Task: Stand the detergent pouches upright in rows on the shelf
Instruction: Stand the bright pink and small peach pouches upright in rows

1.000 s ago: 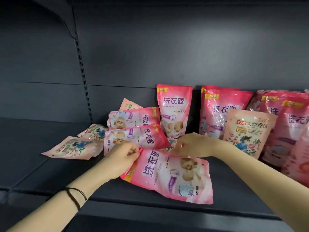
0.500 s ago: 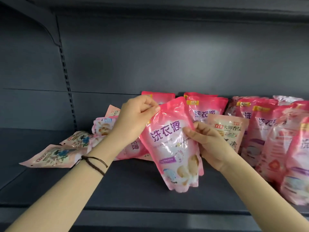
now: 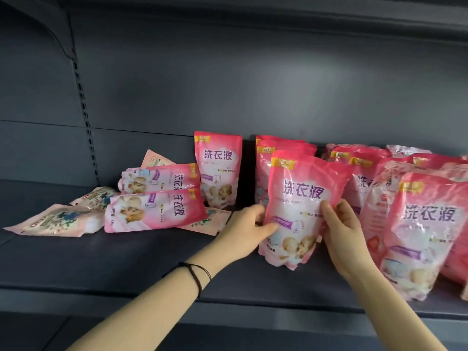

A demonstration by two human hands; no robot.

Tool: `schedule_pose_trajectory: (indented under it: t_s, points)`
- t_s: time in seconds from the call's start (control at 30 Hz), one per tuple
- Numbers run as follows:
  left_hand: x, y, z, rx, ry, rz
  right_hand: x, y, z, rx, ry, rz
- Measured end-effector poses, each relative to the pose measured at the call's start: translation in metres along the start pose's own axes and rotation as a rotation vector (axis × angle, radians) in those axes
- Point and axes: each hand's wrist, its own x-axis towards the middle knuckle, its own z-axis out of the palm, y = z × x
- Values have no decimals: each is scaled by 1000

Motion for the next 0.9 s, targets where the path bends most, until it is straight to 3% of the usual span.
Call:
schedule_pose_trajectory:
  t_s: [0.13, 0.23, 0.33, 0.43, 0.6, 0.73, 0.9]
  points:
    - [-5, 0, 3, 144, 13, 30, -3, -24, -23, -980, -81, -164]
    - [-13, 1, -13, 453, 6, 114, -7, -43, -25, -1591, -379, -42]
    - [-23, -1, -32, 754, -33, 217, -14, -50, -4, -1636, -556, 45]
    - [-28, -6, -51, 977, -63, 293, -13, -55, 22, -1629, -679, -48]
    - [-32, -16, -95, 1137, -131, 243, -11, -62, 72, -1740, -814, -196]
    - [-33, -31, -131, 1273, -110, 235, -4, -67, 116, -1680, -891, -286]
    - [-31, -61, -167, 1232, -154, 249, 13, -51, 172, -1715, -975, -235]
